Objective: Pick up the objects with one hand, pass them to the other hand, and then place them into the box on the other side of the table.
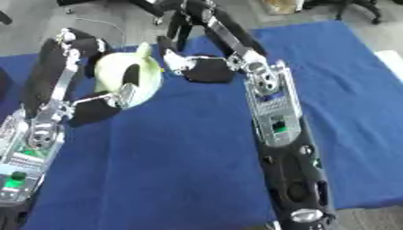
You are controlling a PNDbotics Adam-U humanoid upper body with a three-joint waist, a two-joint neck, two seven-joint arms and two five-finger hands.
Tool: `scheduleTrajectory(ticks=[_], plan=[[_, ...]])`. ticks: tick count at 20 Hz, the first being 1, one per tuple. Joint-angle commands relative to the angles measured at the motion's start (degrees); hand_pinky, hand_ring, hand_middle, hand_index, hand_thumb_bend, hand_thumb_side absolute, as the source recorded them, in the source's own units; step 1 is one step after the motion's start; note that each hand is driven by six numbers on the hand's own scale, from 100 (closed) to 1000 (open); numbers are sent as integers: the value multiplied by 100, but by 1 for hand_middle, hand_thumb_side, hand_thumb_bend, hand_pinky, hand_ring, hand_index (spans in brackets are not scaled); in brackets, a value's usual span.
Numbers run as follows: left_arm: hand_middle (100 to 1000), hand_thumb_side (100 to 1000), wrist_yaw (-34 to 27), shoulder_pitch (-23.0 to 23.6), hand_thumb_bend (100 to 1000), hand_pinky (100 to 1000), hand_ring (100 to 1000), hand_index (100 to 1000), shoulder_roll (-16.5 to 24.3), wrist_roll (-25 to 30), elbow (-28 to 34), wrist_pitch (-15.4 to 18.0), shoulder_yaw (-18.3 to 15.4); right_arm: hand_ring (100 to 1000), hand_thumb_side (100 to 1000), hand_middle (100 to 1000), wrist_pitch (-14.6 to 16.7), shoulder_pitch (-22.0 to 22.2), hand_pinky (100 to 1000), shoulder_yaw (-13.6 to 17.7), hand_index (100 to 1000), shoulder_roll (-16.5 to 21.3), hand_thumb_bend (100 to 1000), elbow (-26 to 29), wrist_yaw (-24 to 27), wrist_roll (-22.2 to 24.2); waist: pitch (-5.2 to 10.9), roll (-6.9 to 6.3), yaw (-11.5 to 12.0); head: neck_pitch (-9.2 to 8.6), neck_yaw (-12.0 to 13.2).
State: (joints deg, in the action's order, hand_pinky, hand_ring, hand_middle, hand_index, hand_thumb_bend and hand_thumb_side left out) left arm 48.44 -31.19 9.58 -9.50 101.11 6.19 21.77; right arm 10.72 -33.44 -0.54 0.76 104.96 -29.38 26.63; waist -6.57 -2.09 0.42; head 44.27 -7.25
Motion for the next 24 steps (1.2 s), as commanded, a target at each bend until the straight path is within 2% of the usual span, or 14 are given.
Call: scheduleTrajectory(ticks=[1, 5, 7, 9, 11, 14, 16, 19, 24], plan=[[129, 399, -13, -40, 100, 347, 222, 387, 95, -48, 101, -9, -87, 478, 284, 517, -57, -185, 815, 144, 841, 155, 100, 222, -59, -168, 203, 86, 10, -16, -19], [129, 392, -1, 3, 100, 347, 223, 386, 168, -107, 141, -58, -185, 483, 248, 516, -237, -260, 812, 465, 834, 333, 100, 456, -178, -521, 224, 79, 7, -16, 56], [129, 389, 21, 24, 100, 347, 223, 386, 217, -154, 167, -105, -278, 484, 262, 516, -361, -227, 811, 636, 830, 430, 100, 598, -243, -720, 231, 72, -1, -16, 142], [131, 375, 57, 41, 100, 348, 224, 386, 303, -222, 181, -187, -413, 483, 309, 511, -490, -145, 808, 794, 824, 532, 100, 714, -307, -917, 243, 58, -20, -16, 377], [133, 330, 124, 29, 100, 351, 227, 387, 452, -293, 183, -303, -586, 479, 367, 506, -619, -26, 806, 931, 821, 638, 100, 788, -366, -1107, 264, 33, -42, -16, 734], [116, 260, 295, -42, 100, 356, 231, 389, 817, -385, 123, -539, -920, 472, 395, 502, -761, 181, 804, 1076, 820, 802, 100, 809, -438, -1297, 305, -12, -83, -16, 1273], [121, 202, 434, -102, 100, 360, 220, 390, 1100, -450, -10, -715, -1159, 468, 413, 499, -821, 317, 803, 1147, 818, 890, 100, 787, -467, -1366, 331, -40, -106, -16, 1533], [129, 118, 682, -177, 100, 365, 205, 392, 1544, -524, -363, -988, -1538, 462, 442, 495, -881, 519, 801, 1242, 817, 1000, 100, 735, -495, -1428, 385, -89, -118, -16, 1763], [132, 100, 1137, -138, 100, 362, 215, 390, 2307, -364, -1103, -1458, -2259, 458, 445, 492, -943, 804, 800, 1366, 818, 1108, 100, 675, -498, -1512, 492, -133, -133, -16, 2118]])
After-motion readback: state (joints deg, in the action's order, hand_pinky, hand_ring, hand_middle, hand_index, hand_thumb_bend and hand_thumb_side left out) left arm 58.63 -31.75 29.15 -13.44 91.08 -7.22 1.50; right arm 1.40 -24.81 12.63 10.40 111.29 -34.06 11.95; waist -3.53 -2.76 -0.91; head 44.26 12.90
